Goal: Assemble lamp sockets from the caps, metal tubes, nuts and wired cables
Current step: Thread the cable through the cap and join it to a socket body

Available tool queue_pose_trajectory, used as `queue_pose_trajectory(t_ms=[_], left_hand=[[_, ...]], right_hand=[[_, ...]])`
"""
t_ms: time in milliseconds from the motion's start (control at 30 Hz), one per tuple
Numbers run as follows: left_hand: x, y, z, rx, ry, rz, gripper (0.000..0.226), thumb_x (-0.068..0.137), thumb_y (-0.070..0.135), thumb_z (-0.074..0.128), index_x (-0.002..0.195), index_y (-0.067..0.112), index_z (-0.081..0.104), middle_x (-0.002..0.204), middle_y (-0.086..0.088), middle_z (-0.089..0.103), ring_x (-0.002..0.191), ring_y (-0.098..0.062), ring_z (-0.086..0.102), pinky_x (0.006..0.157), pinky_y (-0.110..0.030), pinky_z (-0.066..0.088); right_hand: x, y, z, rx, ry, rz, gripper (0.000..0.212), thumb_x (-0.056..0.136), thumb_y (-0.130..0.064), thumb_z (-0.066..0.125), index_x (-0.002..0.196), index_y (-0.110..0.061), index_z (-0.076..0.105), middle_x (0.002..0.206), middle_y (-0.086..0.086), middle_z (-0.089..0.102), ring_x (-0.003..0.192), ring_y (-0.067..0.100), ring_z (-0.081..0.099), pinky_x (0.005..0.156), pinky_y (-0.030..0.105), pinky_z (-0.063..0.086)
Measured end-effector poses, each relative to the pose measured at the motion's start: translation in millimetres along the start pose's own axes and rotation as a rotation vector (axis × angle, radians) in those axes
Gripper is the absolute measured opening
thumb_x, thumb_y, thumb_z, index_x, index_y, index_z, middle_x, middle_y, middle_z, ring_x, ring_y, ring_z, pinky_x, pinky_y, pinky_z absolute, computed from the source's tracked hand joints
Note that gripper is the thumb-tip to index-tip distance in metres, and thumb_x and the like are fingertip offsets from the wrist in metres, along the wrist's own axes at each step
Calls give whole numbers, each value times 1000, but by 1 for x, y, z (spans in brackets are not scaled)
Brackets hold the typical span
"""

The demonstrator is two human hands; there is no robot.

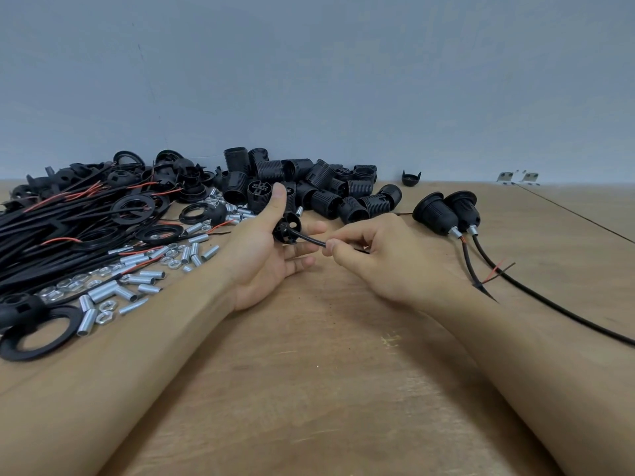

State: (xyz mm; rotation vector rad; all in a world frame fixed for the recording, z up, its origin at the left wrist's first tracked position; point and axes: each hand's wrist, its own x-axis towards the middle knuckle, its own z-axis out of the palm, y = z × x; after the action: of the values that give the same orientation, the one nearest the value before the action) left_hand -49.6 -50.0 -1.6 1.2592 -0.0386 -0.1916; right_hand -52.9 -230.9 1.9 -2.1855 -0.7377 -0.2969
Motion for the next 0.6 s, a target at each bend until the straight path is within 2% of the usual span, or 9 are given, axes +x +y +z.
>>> queue_pose_trajectory(t_ms=[100,133,200,267,400,533,600], left_hand=[[0,0,0,38,-6,19,70,94,63,41,107,-1,66,90,-4,74,71,-12,68,71,-28,54],[0,0,0,52,-3,30,71,91,63,43,109,-2,65,91,-5,74,72,-12,67,70,-28,54],[-1,-1,1,58,10,63,70,85,63,48,109,-1,65,93,-5,74,75,-15,65,68,-29,55],[-1,-3,2,57,16,92,62,83,62,50,100,5,68,96,-4,74,78,-17,64,65,-28,55],[-2,-3,2,54,-45,101,58,86,64,45,74,19,79,100,-2,74,83,-17,63,67,-28,51],[-3,-3,3,89,-87,128,61,89,63,43,75,17,79,95,-6,72,88,-20,61,71,-30,49],[-3,-3,2,71,-102,155,55,96,58,41,73,18,71,104,-9,72,91,-24,62,71,-33,48]], right_hand=[[0,-3,-1,43,-35,60,23,94,-19,61,76,-28,73,61,16,56,53,8,37,51,22,31],[0,-4,-2,66,-37,90,22,94,-20,61,77,-26,74,55,12,53,50,6,36,49,20,29],[0,-5,-4,103,-35,165,22,94,-20,61,77,-20,76,41,-7,41,40,4,31,43,13,25],[1,-6,-6,117,-51,243,23,93,-18,60,76,-16,75,35,-12,32,33,6,26,38,12,22],[1,-10,-7,177,-69,317,25,91,-20,60,74,-13,76,45,-3,33,36,6,23,39,18,22],[2,-11,-9,421,-38,449,27,92,-25,62,79,-5,74,44,-6,35,38,11,21,42,22,16],[3,-11,-10,487,-65,474,25,93,-21,61,82,-3,73,44,-6,34,38,11,19,41,20,17]])
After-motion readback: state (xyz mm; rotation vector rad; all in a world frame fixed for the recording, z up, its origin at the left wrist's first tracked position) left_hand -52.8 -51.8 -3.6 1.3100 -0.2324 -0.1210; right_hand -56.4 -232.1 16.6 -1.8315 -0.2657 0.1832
